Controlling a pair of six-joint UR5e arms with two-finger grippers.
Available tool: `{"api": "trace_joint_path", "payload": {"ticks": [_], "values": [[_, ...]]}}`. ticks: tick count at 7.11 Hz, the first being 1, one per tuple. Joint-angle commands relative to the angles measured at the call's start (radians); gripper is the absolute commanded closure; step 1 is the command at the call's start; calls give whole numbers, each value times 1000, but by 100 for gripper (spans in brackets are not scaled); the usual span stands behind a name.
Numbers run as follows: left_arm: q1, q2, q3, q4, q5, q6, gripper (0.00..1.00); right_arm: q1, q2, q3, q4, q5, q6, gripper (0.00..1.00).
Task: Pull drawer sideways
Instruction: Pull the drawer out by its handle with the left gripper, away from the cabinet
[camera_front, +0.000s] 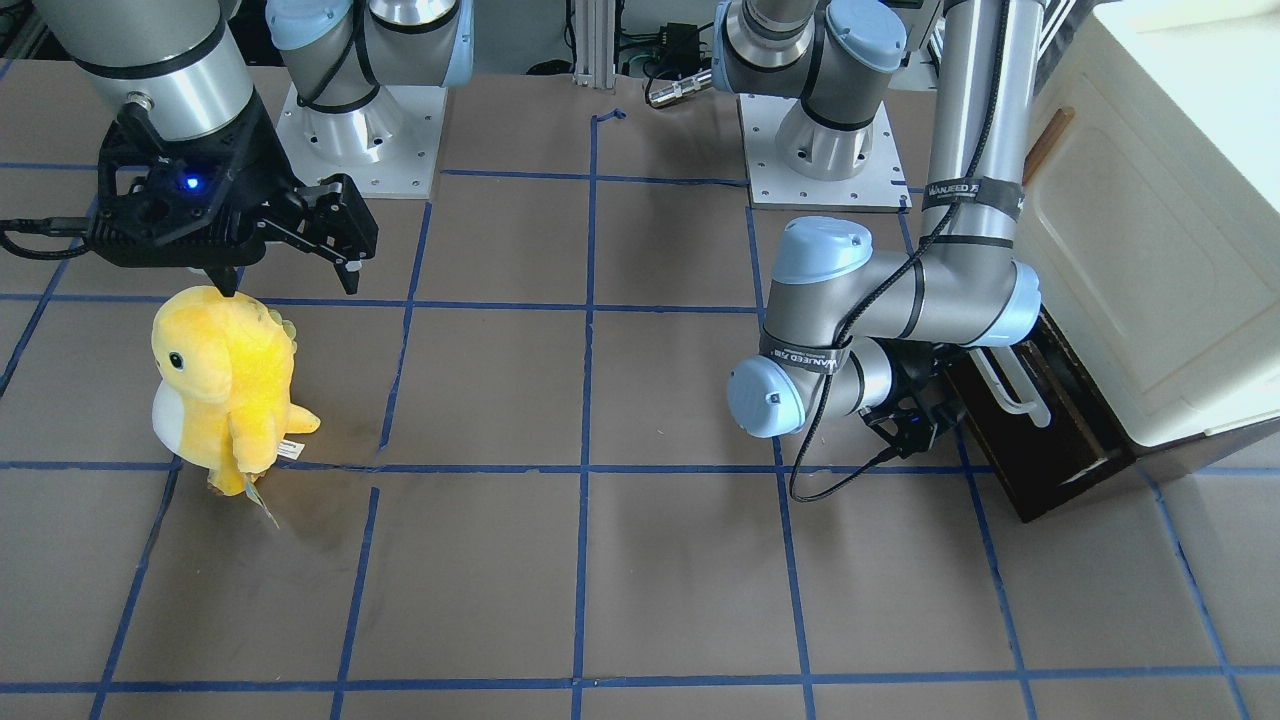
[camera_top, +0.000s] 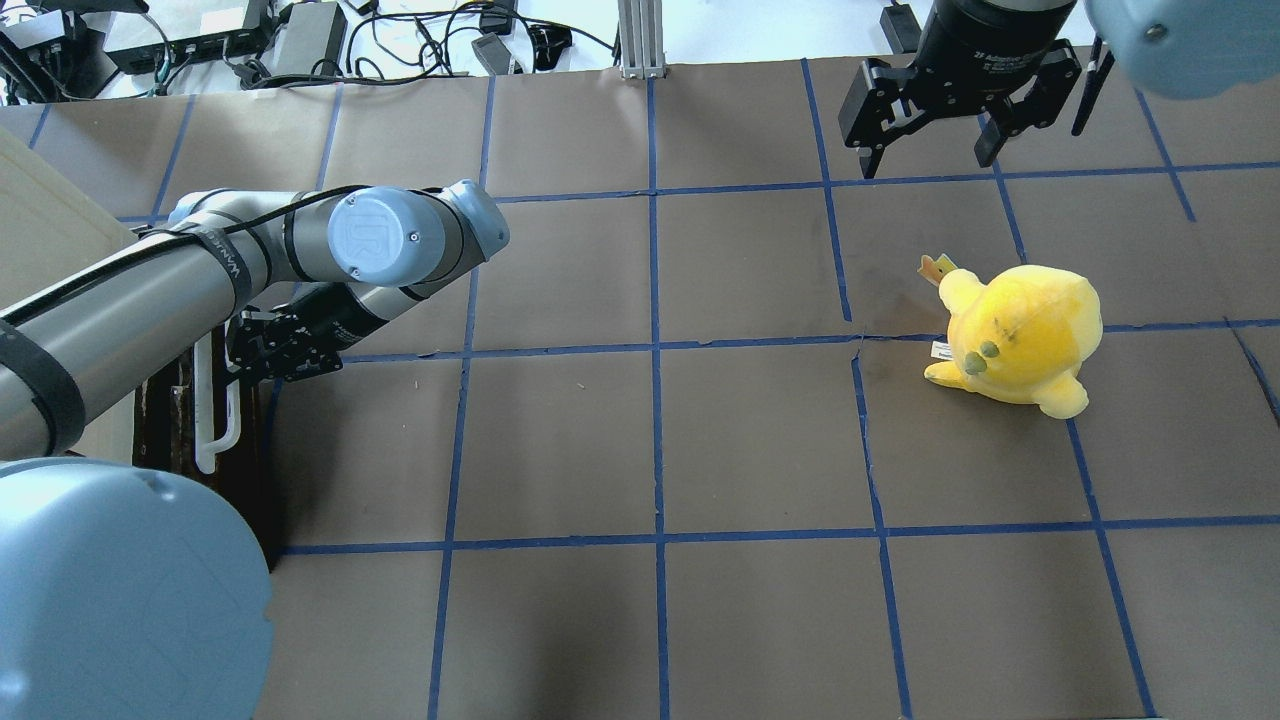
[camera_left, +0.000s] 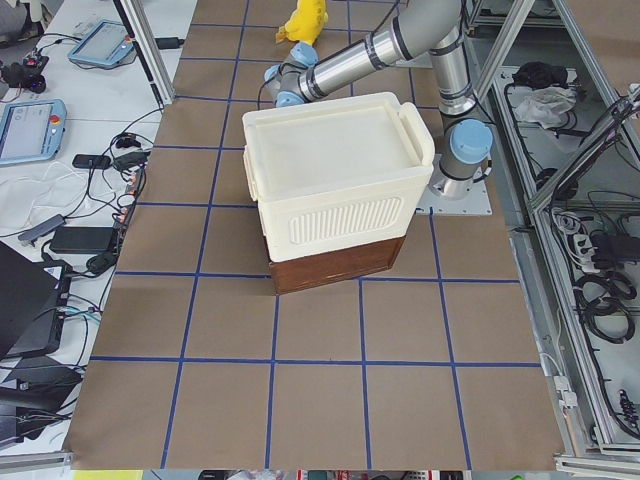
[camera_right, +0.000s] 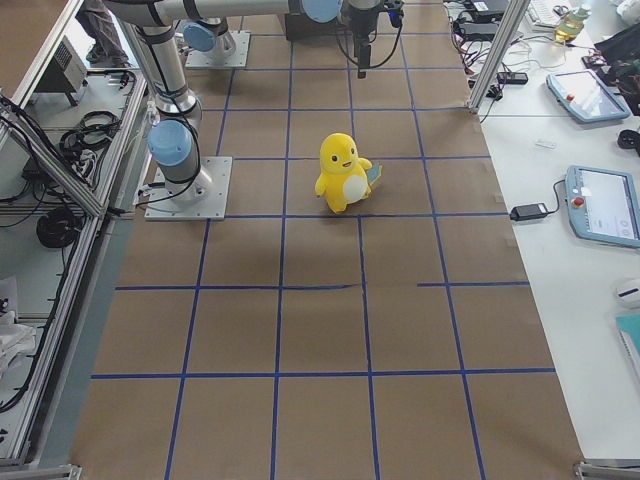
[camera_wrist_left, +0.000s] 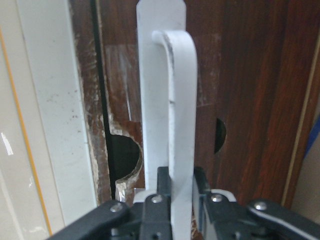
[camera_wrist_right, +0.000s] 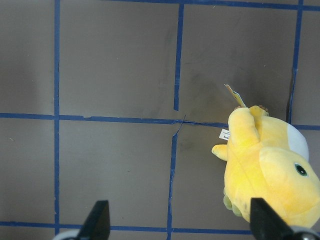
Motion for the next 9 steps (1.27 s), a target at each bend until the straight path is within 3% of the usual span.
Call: {"api": "trace_joint_path", "payload": {"ticks": [1,9], "values": [[-21,-3,19,2,-4,0,84,0,0,0,0,0,0,0],[-107,-8,59,3,-55,1,84,0,0,0,0,0,0,0]]}}
